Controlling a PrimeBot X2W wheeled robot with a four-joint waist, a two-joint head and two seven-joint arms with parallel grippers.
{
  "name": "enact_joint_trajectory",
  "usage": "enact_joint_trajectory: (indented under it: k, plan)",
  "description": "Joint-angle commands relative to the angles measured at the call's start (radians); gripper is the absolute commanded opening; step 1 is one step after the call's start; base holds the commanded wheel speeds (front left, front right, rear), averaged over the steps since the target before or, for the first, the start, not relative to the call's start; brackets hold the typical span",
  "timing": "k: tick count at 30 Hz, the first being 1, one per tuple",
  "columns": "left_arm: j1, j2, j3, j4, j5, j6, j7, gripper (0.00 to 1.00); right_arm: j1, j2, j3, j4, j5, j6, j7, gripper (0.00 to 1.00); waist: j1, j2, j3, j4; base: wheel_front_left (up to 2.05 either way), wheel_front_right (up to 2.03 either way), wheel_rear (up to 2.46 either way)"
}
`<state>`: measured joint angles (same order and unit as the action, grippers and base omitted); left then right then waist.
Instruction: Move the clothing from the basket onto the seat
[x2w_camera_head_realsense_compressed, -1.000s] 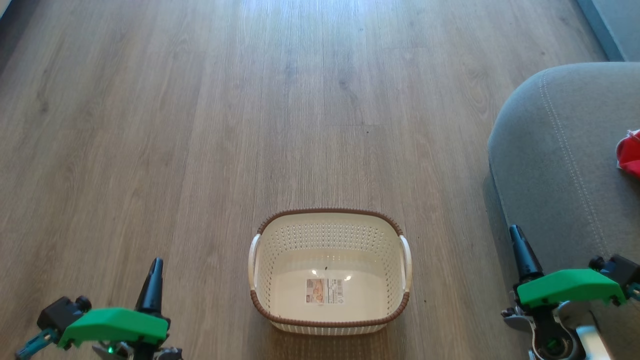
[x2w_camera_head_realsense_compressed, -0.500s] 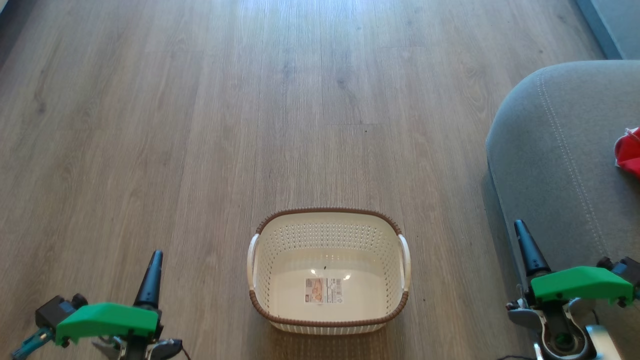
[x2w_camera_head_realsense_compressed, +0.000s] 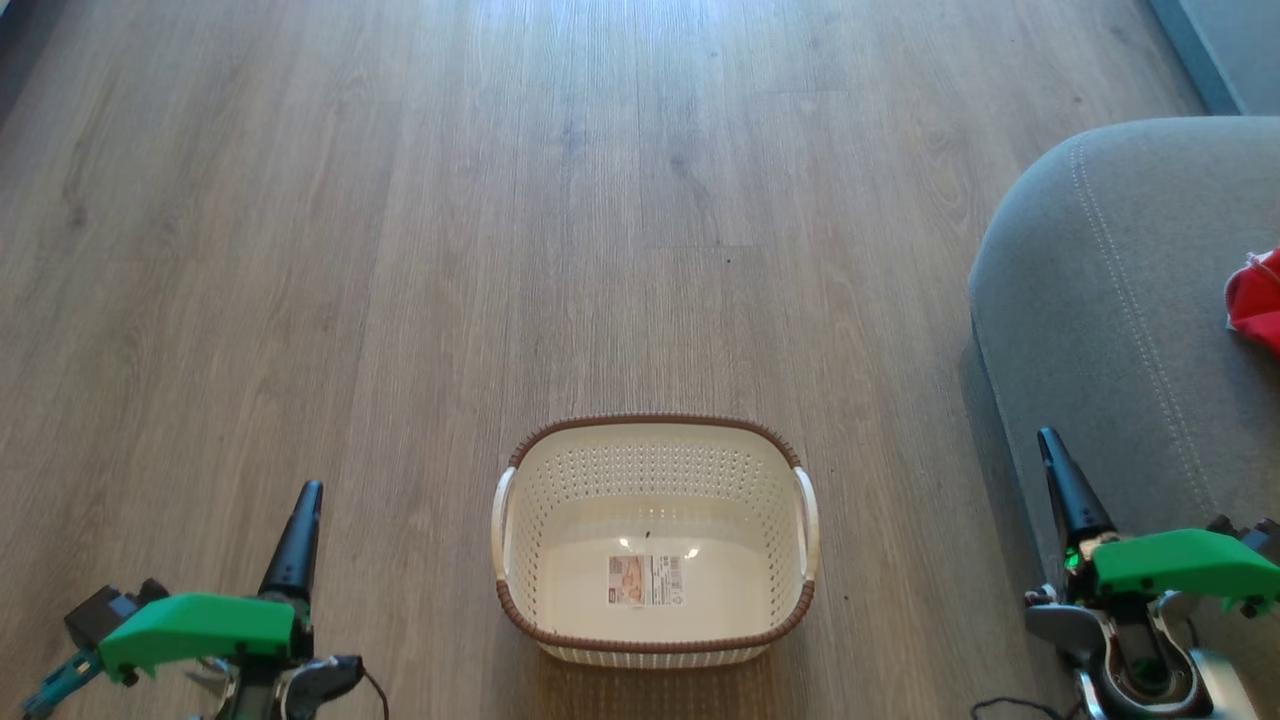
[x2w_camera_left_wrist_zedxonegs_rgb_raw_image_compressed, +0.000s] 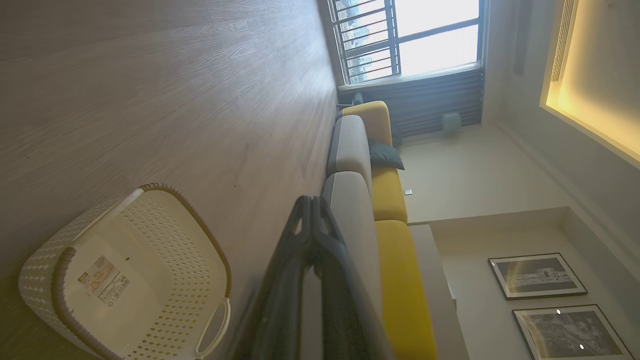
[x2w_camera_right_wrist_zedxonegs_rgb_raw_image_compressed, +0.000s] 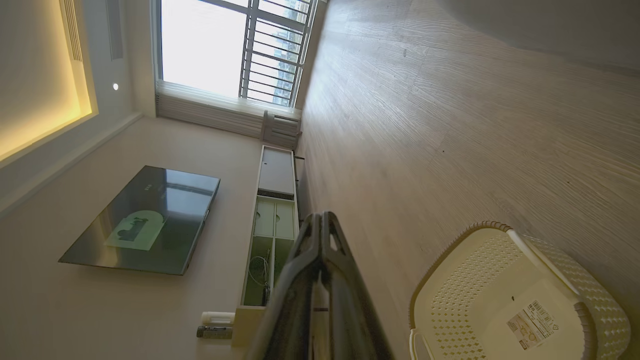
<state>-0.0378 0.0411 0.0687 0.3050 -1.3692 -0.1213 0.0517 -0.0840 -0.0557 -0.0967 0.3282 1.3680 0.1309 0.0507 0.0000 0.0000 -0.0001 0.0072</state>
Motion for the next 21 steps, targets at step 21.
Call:
enact_joint_trajectory:
  k: [21]
  plan:
    - [-0.070, 0.009, 0.045, -0.059, -0.239, -0.009, 0.062, 0.00, -0.024, 0.005, -0.017, -0.083, 0.240, 0.000, 0.063, 0.00, 0.0000, 0.0000, 0.003, -0.007, 0.00, 0.00, 0.00]
